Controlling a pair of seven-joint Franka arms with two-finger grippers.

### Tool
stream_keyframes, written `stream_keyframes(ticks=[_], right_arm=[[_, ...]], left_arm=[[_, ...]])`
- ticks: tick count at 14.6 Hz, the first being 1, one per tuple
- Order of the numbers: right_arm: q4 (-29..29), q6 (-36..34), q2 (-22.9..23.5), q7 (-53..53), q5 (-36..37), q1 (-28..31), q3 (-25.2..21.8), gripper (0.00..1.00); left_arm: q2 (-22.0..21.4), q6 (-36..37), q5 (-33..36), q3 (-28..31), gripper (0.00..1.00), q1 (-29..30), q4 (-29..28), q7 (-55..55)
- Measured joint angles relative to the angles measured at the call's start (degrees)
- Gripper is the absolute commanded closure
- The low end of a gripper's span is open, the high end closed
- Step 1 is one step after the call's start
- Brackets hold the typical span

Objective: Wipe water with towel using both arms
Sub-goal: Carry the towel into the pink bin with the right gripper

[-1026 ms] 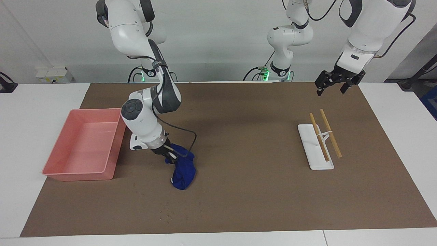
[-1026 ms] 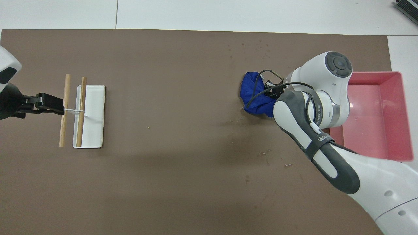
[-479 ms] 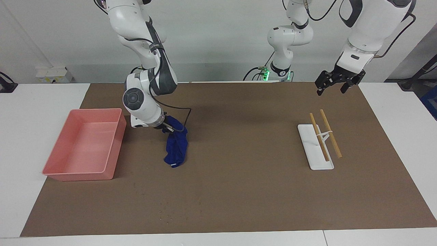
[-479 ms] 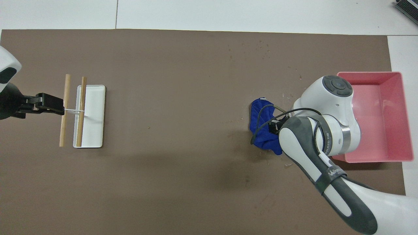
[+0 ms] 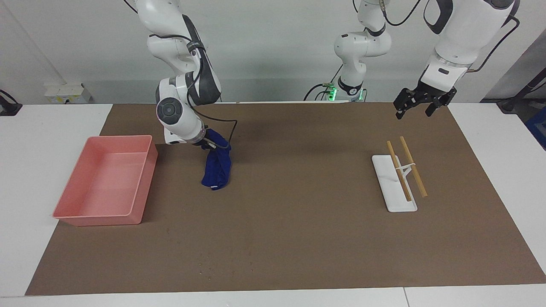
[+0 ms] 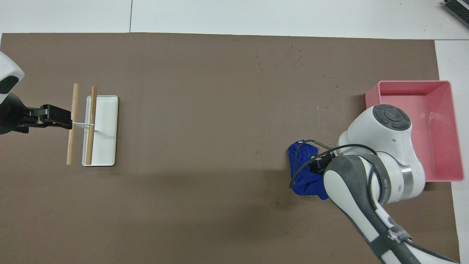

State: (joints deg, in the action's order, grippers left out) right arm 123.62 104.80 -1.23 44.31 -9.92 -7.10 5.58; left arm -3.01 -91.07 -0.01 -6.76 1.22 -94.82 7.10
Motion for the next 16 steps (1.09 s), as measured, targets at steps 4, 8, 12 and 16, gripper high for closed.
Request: stream_keyframes(ticks=[4,8,12,16], right_arm=[[-6.79,-7.34,-5.68,-0.35,0.19,4.37,-0.36,1.0],[-15.61,-9.91,-5.38,-9.2,2.71,13.69,-0.77,1.0],[-19.15,-8.23,-2.79,-25.39,7.03,22.56,-0.96,1.0],[-15.56,1.94,0.33,-39.75,7.2,29.38,-1.09,1.0]], left_arm=[[0.0,0.0,0.0,0.0,0.0,0.0,0.0,0.0],[0.0,0.0,0.0,0.0,0.0,0.0,0.0,0.0],[0.0,0.0,0.0,0.0,0.0,0.0,0.0,0.0],[0.0,0.0,0.0,0.0,0.0,0.0,0.0,0.0]])
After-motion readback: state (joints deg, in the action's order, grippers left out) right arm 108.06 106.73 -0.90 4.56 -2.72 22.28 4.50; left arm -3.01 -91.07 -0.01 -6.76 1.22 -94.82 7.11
